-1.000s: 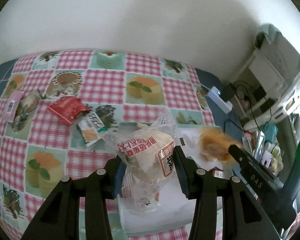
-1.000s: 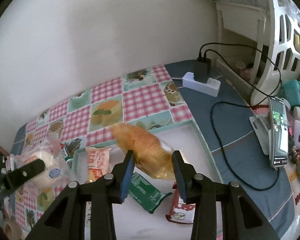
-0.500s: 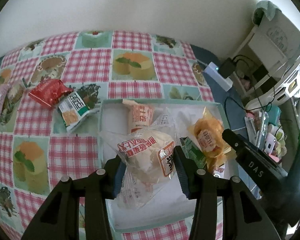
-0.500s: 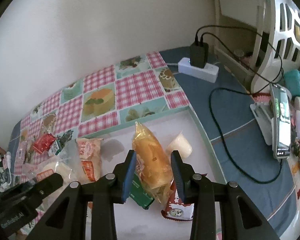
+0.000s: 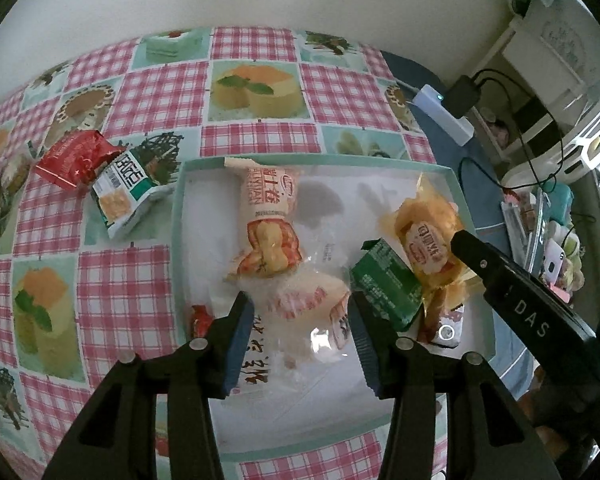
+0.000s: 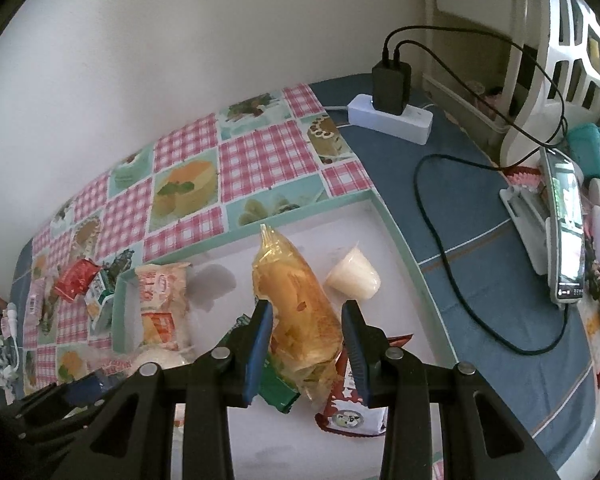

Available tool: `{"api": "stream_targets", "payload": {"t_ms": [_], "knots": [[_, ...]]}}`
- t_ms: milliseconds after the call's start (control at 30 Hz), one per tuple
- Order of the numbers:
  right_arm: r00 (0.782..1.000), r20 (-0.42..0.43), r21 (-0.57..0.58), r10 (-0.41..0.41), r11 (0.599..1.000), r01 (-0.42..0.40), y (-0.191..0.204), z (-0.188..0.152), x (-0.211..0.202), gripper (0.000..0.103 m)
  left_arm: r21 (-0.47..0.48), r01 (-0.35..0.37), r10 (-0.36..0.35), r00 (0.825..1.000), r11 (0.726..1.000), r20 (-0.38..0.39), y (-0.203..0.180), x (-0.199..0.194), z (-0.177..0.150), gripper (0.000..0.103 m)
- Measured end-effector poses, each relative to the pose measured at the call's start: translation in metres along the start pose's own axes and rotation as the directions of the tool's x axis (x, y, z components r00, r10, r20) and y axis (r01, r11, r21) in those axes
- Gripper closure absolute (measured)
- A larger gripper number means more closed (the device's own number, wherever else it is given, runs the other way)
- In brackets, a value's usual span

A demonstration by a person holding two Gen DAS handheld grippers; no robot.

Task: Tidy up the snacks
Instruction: 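Lower the bun bag with left gripper while right gripper lowers orange cake bag into tray, then move both grippers back over the snack pile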

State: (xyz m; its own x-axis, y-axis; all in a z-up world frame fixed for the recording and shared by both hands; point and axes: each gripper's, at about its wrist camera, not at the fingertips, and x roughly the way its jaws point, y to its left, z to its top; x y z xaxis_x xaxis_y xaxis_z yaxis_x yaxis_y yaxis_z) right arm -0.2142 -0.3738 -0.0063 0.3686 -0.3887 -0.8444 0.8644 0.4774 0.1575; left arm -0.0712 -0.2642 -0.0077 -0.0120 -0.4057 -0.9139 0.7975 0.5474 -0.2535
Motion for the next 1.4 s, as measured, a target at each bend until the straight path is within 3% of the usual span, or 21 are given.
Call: {"api": "stream_targets", "payload": {"t_ms": [67,233,333,667,867,1000,1067,1133,1233,1400], "knots": [[1.0,-0.002,0.003,-0.002,1.0,0.002,-0.001,0.0,0.0,0.064,-0.005,-0.009,0.009,1.0,1.0,-0.001,0.002,-0.001,0.001,0.045],[1.0,0.0,0.002,-0.014,1.0,0.014,0.0,0.0,-0.001,0.064,-0.033,-0.031,0.031,0.999,0.999,0.016,0.014,-0.006,0.004,0.043],[1.0,0.003,-0.002,-0.024,1.0,0.024,0.001,0.001,-0.004,0.063,-0.061,-0.047,0.049,0.998,0.997,0.029,0.024,-0.01,0.008,0.031],[0.999,0.034,-0.06,-0.04,0.997,0.042,0.02,0.004,-0.017,0.049,-0.164,-0.107,0.118,0.991,0.981,0.06,0.075,-0.022,0.018,0.03],[0.999,0.048,-0.13,-0.016,0.991,0.022,0.048,0.0,-0.021,0.037,-0.266,-0.184,0.212,0.974,0.946,0.083,0.131,-0.035,0.019,0.021],[0.999,0.038,-0.169,0.01,0.986,-0.003,0.067,-0.004,-0.017,0.028,-0.357,-0.226,0.27,0.96,0.906,0.076,0.172,-0.043,0.014,0.021],[0.999,0.036,-0.183,0.02,0.983,-0.014,0.075,-0.007,-0.015,0.016,-0.399,-0.25,0.299,0.952,0.882,0.065,0.19,-0.045,0.012,0.02],[0.999,0.035,-0.191,0.028,0.981,-0.02,0.081,-0.009,-0.013,0.013,-0.427,-0.258,0.311,0.949,0.867,0.059,0.204,-0.048,0.01,0.02],[0.998,0.041,-0.197,0.041,0.98,-0.033,0.088,-0.012,-0.012,0.0,-0.451,-0.249,0.308,0.95,0.857,0.061,0.216,-0.051,0.007,0.02],[0.997,0.045,-0.201,0.061,0.978,-0.051,0.097,-0.013,-0.012,0.0,-0.453,-0.245,0.31,0.948,0.857,0.073,0.222,-0.055,0.006,0.02]]}}
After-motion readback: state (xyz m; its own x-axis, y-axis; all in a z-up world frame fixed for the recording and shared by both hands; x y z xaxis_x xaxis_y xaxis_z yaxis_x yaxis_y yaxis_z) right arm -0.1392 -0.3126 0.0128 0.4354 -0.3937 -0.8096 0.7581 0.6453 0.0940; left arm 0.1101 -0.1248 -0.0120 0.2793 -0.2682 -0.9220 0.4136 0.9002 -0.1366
